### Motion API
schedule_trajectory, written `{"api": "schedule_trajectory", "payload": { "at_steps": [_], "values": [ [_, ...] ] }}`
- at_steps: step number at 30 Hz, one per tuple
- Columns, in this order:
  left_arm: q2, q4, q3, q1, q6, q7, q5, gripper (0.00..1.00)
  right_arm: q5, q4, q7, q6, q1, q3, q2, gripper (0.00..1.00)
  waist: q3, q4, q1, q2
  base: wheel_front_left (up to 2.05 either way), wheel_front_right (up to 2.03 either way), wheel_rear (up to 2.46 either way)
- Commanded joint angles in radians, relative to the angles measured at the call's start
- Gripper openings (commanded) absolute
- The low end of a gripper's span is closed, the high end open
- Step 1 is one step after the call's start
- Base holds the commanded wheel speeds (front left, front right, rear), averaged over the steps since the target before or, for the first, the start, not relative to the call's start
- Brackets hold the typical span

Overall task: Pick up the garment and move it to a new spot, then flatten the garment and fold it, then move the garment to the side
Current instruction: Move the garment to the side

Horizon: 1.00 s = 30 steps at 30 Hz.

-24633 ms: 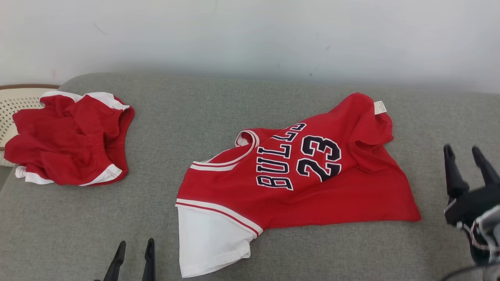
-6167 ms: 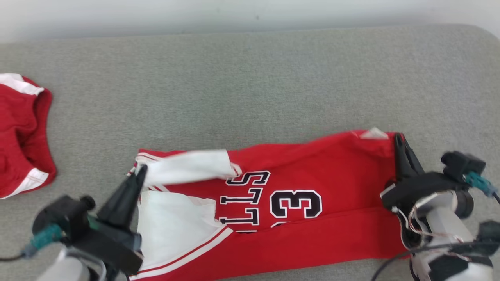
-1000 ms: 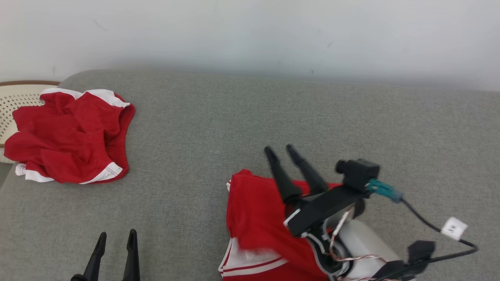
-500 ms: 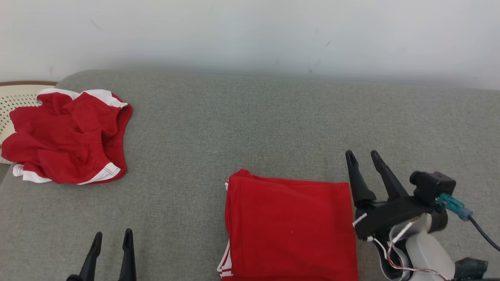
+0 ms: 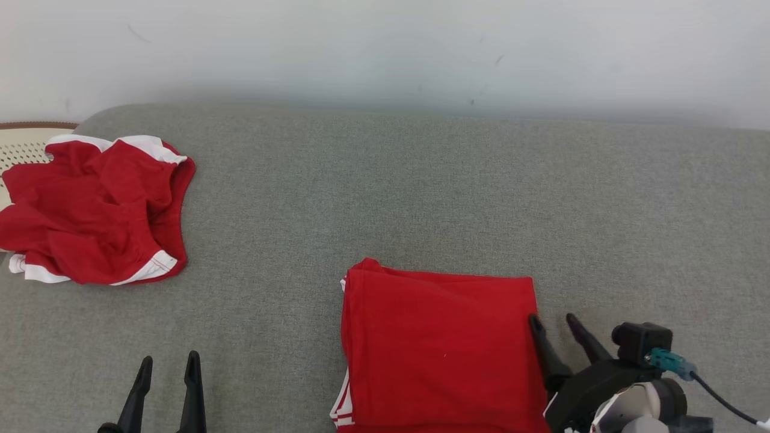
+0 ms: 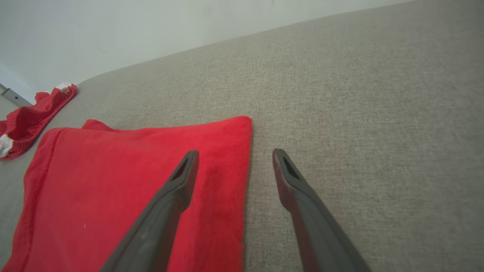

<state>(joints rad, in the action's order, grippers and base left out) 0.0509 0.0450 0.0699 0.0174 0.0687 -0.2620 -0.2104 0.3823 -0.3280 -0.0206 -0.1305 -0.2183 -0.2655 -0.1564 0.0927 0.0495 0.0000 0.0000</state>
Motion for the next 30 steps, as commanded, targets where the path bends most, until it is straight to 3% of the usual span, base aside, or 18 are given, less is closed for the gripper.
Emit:
{"api": "schedule_trajectory", "payload": {
  "at_steps": [1, 12, 13, 15, 16, 21, 30],
  "values": [
    [-0.001, -0.001, 0.003, -0.008, 0.000, -0.003, -0.005, 1.00, 0.005, -0.012, 0.000, 0.000, 0.006, -0.010, 0.008, 1.00, 0.001, -0.001, 0.0000, 0.0000, 0.00, 0.00, 0.00],
    [-0.001, 0.009, -0.002, 0.004, 0.000, -0.003, -0.009, 1.00, 0.043, -0.186, 0.005, 0.000, -0.016, -0.076, 0.031, 1.00, 0.005, 0.010, 0.0000, 0.0000, 0.00, 0.00, 0.00],
    [-0.001, 0.010, -0.002, 0.003, -0.001, -0.003, -0.009, 1.00, 0.052, -0.201, 0.009, 0.000, -0.021, -0.084, 0.036, 0.94, 0.005, 0.010, 0.0000, 0.0000, 0.00, 0.00, 0.00],
    [0.000, 0.011, -0.001, 0.002, -0.001, -0.004, -0.010, 1.00, 0.064, -0.222, 0.016, 0.000, -0.031, -0.100, 0.038, 0.18, 0.004, 0.010, 0.0000, 0.0000, 0.00, 0.00, 0.00],
    [-0.001, 0.012, -0.001, 0.001, -0.001, -0.003, -0.010, 1.00, 0.070, -0.233, 0.014, 0.000, -0.038, -0.106, 0.038, 0.00, 0.003, 0.010, 0.0000, 0.0000, 0.00, 0.00, 0.00],
    [-0.001, 0.013, -0.005, 0.000, -0.002, -0.004, -0.014, 1.00, 0.089, -0.259, 0.001, 0.000, -0.077, -0.135, 0.036, 0.00, 0.003, 0.011, 0.0000, 0.0000, 0.00, 0.00, 0.00],
    [0.000, -0.009, -0.003, 0.008, -0.007, -0.003, -0.026, 1.00, 0.083, -0.250, -0.032, 0.000, -0.234, -0.147, -0.027, 0.00, 0.034, -0.003, 0.0000, 0.0000, 0.00, 0.00, 0.00]
  ]
}}
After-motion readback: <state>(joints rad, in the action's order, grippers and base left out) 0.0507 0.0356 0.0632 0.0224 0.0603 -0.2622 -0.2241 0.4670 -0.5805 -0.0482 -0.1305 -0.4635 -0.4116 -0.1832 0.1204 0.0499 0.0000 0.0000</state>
